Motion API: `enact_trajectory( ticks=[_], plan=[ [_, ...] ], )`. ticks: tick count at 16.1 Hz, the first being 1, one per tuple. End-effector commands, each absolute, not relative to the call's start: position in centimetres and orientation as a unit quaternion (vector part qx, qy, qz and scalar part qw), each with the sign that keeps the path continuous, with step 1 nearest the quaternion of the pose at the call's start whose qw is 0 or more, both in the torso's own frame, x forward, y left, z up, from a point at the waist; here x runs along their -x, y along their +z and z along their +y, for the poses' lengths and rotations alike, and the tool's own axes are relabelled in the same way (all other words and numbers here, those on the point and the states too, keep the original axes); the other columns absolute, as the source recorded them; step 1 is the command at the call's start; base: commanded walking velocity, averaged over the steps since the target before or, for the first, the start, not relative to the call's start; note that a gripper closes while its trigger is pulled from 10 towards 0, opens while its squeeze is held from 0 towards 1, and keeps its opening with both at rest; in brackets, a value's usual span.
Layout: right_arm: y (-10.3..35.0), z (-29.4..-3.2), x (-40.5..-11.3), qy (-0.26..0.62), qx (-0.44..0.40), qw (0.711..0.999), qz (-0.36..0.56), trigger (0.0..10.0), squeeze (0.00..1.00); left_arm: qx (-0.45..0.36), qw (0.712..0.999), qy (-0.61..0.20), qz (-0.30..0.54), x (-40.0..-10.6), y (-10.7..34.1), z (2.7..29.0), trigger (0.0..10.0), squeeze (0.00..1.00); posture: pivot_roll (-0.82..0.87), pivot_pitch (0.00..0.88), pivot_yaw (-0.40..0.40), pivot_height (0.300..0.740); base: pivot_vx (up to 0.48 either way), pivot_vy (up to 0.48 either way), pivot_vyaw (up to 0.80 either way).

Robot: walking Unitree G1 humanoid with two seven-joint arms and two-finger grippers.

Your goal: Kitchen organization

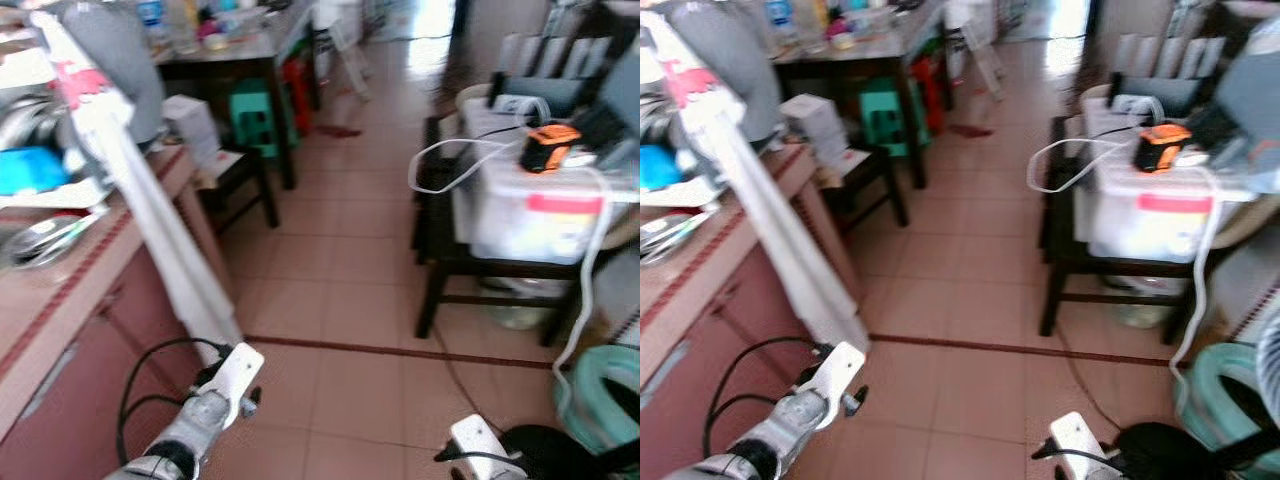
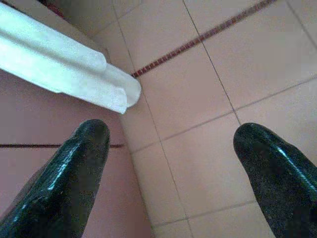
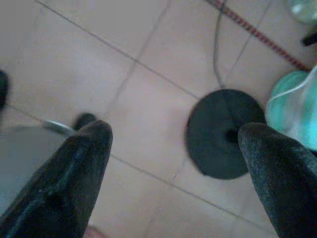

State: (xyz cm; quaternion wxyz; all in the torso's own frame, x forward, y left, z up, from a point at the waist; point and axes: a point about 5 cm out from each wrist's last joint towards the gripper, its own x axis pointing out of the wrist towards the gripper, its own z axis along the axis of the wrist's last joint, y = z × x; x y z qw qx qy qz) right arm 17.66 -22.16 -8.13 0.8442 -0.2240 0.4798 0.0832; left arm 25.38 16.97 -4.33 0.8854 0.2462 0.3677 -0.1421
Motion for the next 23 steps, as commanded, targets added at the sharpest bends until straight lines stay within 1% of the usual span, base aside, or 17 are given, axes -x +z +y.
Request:
enact_trajectory(
  ticks=[1,6,15,17,20,23],
  plan=[
    [-8.3,-21.6,-17.6,0.09,0.218,0.845,0.48,10.0,0.0,-0.253,0.885,-0.14,0.366,-25.7,-4.1,17.2,10.0,0.0,-0.11,0.0,0.109,0.74,0.251,0.0,-0.42],
    [-8.3,-21.6,-17.6,0.091,0.219,0.844,0.481,10.0,0.0,-0.254,0.884,-0.14,0.366,-25.7,-4.1,17.2,10.0,0.0,-0.11,0.0,0.107,0.74,0.25,0.0,0.0],
    [-8.1,-22.0,-17.9,0.096,0.229,0.842,0.478,10.0,0.0,-0.248,0.885,-0.101,0.381,-25.0,-4.5,18.4,10.0,0.0,-0.1,0.0,0.086,0.74,0.0,0.0,0.0],
    [-7.9,-22.1,-18.2,0.103,0.237,0.841,0.476,10.0,0.0,-0.242,0.885,-0.08,0.391,-24.4,-4.9,18.9,10.0,0.0,-0.1,0.0,0.064,0.74,0.0,0.0,0.0],
    [-7.5,-22.4,-18.8,0.103,0.243,0.842,0.471,10.0,0.0,-0.239,0.886,-0.082,0.389,-24.3,-4.9,18.8,10.0,0.0,-0.1,0.0,0.058,0.74,0.0,0.0,0.0],
    [-7.4,-22.5,-19.0,0.1,0.243,0.843,0.469,10.0,0.0,-0.242,0.889,-0.089,0.379,-24.9,-4.6,18.4,10.0,0.0,-0.11,0.0,0.066,0.74,0.0,0.0,0.0]
  ],
)
